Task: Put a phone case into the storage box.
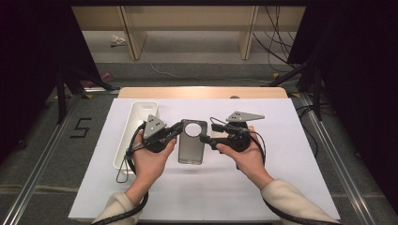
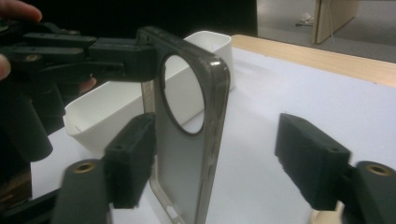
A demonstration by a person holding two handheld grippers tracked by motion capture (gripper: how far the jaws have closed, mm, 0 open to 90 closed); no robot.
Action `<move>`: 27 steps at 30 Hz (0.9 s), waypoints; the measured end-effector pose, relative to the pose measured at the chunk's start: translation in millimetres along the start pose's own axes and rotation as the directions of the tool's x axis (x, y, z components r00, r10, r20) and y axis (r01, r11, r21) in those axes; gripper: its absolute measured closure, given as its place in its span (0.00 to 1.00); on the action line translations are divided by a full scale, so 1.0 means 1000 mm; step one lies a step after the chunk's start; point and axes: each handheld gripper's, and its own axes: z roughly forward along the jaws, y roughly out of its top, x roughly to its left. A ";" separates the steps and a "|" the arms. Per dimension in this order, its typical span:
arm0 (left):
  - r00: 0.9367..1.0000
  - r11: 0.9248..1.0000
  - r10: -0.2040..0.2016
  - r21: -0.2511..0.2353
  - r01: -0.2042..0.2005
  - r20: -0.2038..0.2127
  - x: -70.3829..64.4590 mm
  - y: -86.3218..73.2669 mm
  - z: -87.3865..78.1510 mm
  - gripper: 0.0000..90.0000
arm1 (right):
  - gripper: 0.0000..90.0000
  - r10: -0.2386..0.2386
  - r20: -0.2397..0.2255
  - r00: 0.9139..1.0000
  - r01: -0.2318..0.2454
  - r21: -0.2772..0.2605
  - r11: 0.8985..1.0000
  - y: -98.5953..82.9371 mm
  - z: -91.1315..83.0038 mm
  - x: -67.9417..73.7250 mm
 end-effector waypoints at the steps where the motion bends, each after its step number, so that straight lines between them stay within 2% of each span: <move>1: 1.000 1.000 -0.001 -0.002 0.001 -0.004 0.001 0.000 0.000 0.95 | 0.28 -0.012 -0.002 1.000 0.012 0.006 1.000 0.000 0.000 0.000; 5: 1.000 1.000 -0.005 -0.012 0.005 -0.010 0.005 0.002 -0.003 0.95 | 0.18 -0.035 0.003 0.999 0.035 0.011 0.999 -0.001 -0.001 0.001; 12: 1.000 0.999 -0.005 -0.032 0.004 -0.026 0.011 0.007 -0.008 0.95 | 0.18 -0.083 0.016 0.996 0.083 0.005 0.997 -0.004 -0.007 0.000; 27: 0.999 0.998 -0.010 -0.058 0.008 -0.038 0.020 0.014 -0.017 0.95 | 0.18 -0.079 0.019 0.997 0.079 0.008 0.997 -0.011 -0.015 -0.006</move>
